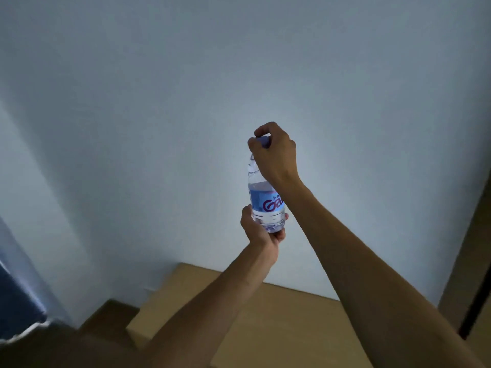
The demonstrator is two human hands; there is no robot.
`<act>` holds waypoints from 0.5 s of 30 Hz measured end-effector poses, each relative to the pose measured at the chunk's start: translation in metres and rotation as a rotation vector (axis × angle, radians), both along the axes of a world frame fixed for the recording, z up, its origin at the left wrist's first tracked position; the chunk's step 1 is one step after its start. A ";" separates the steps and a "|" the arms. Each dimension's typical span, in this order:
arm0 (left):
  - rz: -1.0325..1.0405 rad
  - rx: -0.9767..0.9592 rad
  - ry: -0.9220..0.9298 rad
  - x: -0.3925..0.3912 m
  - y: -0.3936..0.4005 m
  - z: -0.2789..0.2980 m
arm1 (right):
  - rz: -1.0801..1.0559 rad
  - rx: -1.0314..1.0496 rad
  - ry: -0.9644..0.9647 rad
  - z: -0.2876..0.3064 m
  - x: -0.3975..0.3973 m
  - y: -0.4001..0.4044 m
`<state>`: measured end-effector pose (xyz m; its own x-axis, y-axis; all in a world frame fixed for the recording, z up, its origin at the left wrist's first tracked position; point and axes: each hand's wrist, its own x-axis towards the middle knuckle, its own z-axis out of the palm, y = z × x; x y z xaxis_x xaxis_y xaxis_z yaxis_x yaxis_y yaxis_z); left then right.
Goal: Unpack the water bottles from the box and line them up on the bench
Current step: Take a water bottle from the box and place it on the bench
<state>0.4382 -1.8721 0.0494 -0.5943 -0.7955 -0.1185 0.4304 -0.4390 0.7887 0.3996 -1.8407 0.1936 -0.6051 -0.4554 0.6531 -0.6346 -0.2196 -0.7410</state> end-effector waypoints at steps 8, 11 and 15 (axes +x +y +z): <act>0.160 0.013 -0.006 0.058 -0.092 -0.016 | 0.086 0.074 -0.034 -0.019 0.013 -0.093; 0.187 0.014 -0.052 0.071 -0.130 -0.021 | 0.108 0.106 -0.039 -0.029 0.015 -0.139; 0.221 0.043 -0.086 0.074 -0.183 -0.024 | 0.198 0.136 0.003 -0.033 0.022 -0.203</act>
<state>0.5126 -2.0547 0.0251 -0.3927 -0.8982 -0.1977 0.4517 -0.3756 0.8093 0.4211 -2.0436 0.1607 -0.4932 -0.6487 0.5796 -0.5914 -0.2386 -0.7703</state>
